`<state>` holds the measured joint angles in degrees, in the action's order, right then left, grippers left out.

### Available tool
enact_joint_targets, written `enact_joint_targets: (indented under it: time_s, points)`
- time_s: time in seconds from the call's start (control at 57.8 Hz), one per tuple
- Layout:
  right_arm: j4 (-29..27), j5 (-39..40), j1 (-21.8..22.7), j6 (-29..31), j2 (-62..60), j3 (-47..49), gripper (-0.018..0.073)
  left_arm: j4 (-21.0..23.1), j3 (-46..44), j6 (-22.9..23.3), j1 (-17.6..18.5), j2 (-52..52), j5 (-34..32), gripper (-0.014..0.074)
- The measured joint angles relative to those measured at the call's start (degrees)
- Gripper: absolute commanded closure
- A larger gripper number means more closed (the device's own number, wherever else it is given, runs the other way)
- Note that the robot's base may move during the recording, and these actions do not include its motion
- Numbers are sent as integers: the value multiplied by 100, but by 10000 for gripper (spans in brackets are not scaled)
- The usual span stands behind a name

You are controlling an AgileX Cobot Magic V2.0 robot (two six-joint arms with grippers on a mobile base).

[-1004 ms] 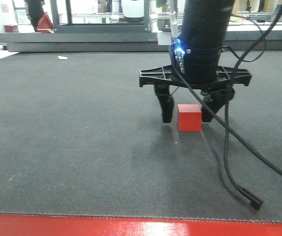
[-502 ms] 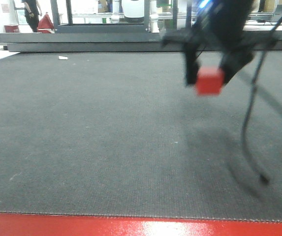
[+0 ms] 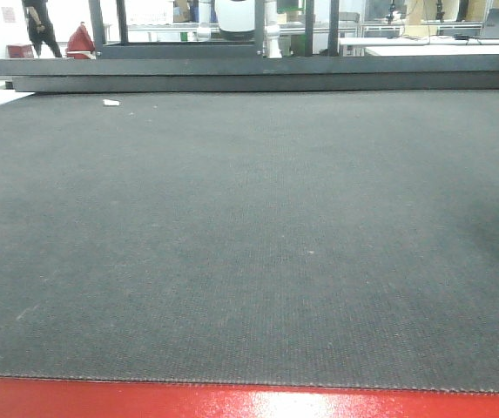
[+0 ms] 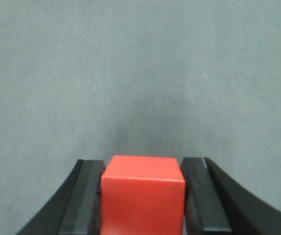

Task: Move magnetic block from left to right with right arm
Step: 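Lift the red cube off the table with the right gripper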

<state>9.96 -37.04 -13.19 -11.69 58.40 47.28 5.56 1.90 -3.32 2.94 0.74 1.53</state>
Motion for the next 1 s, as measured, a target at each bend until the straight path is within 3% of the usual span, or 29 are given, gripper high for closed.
enact_joint_targets:
  time_s: [0.225, 0.554, 1.004]
  points:
    - [0, 165, 0, 38, -1563, -963, 365, 0, 0, 0, 0, 0, 0, 722]
    - [0, 407, 0, 37, -3146, -1101, 365, 0, 0, 0, 0, 0, 0, 722]
    - [0, 608, 0, 40, -3468, -1101, 365, 0, 0, 0, 0, 0, 0, 722]
